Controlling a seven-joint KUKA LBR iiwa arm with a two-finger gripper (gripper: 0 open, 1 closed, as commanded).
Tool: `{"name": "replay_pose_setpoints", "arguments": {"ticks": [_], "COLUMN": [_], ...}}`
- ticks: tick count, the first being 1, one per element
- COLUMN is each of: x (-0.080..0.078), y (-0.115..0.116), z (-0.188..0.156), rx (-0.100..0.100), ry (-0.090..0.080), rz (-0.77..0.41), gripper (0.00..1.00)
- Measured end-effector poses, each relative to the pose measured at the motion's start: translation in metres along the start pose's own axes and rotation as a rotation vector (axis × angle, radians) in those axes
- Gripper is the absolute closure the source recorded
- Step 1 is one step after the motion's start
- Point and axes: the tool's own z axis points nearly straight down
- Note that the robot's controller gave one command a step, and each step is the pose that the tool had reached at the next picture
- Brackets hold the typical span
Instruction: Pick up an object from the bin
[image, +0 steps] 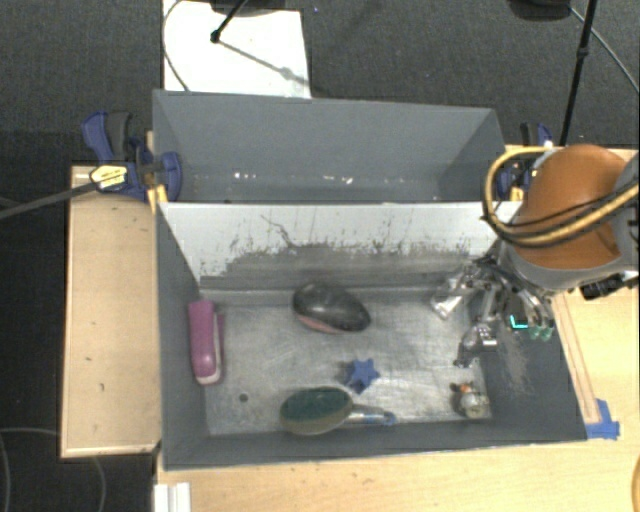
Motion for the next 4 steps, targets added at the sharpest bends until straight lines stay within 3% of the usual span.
{"name": "replay_pose_setpoints", "arguments": {"ticks": [1, 2, 3, 4], "x": [0.026, 0.046, 0.046, 0.041], "y": [0.101, 0.117, 0.118, 0.122], "z": [0.085, 0.086, 0.085, -0.064], "rx": [-0.003, 0.003, 0.002, 0.005], "ry": [-0.001, -0.015, -0.016, -0.014], "rz": [-0.161, -0.396, -0.399, -0.829], "gripper": [0.00, 0.00, 1.00, 1.00]}}
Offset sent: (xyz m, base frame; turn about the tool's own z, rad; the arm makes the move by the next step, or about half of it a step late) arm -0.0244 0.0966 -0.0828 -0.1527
